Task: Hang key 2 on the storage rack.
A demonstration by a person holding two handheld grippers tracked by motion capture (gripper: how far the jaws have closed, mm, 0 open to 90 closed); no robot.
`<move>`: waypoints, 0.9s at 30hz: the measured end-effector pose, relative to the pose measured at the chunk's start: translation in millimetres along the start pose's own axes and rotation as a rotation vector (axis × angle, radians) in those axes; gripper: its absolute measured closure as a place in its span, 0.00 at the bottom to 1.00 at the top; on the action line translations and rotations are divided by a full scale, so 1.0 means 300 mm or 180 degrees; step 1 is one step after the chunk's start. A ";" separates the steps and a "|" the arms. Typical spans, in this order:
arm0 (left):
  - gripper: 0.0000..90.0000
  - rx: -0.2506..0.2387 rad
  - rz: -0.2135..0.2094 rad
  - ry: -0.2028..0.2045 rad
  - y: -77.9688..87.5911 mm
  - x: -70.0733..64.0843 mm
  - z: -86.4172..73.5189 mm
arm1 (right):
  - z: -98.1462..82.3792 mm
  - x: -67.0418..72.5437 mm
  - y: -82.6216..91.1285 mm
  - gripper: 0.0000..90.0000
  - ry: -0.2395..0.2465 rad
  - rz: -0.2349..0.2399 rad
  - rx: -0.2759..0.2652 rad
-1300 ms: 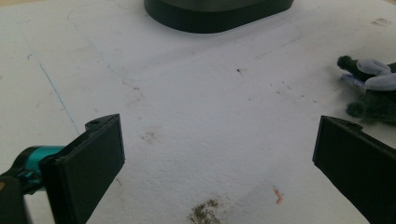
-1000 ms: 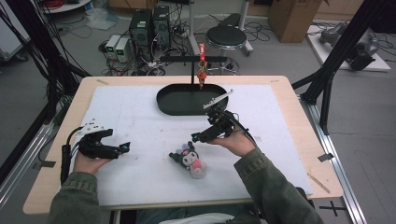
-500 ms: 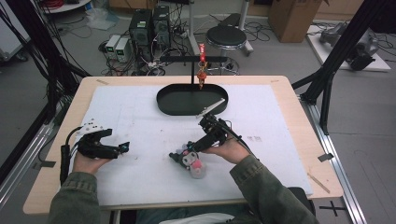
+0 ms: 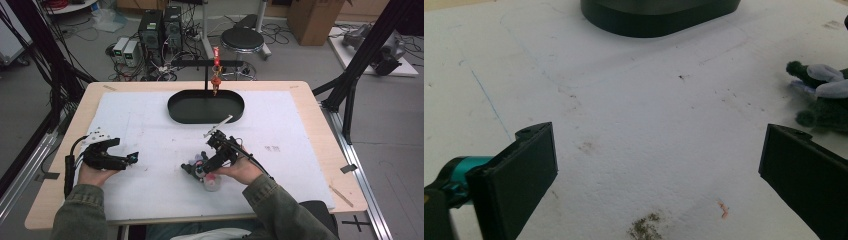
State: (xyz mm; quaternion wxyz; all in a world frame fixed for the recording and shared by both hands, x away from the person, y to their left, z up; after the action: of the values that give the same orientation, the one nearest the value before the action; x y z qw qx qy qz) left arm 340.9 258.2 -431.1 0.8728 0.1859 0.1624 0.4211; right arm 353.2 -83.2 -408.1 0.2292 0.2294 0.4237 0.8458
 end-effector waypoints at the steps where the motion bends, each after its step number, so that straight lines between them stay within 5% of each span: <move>1: 0.03 -0.0001 -0.0001 -0.0004 0.000 0.000 0.000 | -0.006 0.001 -0.008 0.01 -0.0029 -0.0015 0.0035; 8: 0.03 -0.0005 0.0000 0.0002 -0.001 0.000 0.000 | -0.039 0.034 -0.046 0.01 -0.0056 -0.0037 0.0208; 10: 0.03 -0.0001 0.0002 0.0000 -0.001 0.000 0.000 | -0.058 0.054 -0.072 0.01 0.0057 -0.0237 0.0397; 13: 0.03 0.0005 0.0009 -0.0008 -0.001 0.000 0.000 | -0.067 0.064 -0.086 0.01 0.0125 -0.0243 0.0467; 16: 0.03 0.0011 0.0009 -0.0005 -0.002 0.000 0.000 | -0.073 0.080 -0.102 0.13 0.0215 -0.0284 0.0542; 18: 0.03 0.0012 0.0010 -0.0006 -0.002 0.000 -0.001 | -0.073 0.090 -0.107 0.38 0.0311 -0.0344 0.0540; 27: 0.03 0.0022 0.0009 -0.0004 -0.003 0.000 -0.001 | -0.074 0.093 -0.087 0.46 0.0390 -0.0299 0.0538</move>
State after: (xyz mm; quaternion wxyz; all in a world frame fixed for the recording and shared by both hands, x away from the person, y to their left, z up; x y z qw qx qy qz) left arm 341.3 257.8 -431.7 0.8717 0.1893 0.1631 0.4216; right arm 323.3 -66.6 -436.1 0.2221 0.1756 0.5171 0.8078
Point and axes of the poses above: each handheld gripper's, and its own axes: y roughly backward along the jaws, z roughly out of its top, x roughly to its left, the point moved 3 cm from there along -y, roughly forward along the jaws, and after that the axes turned 2 degrees about -x, right-handed, at the moved point
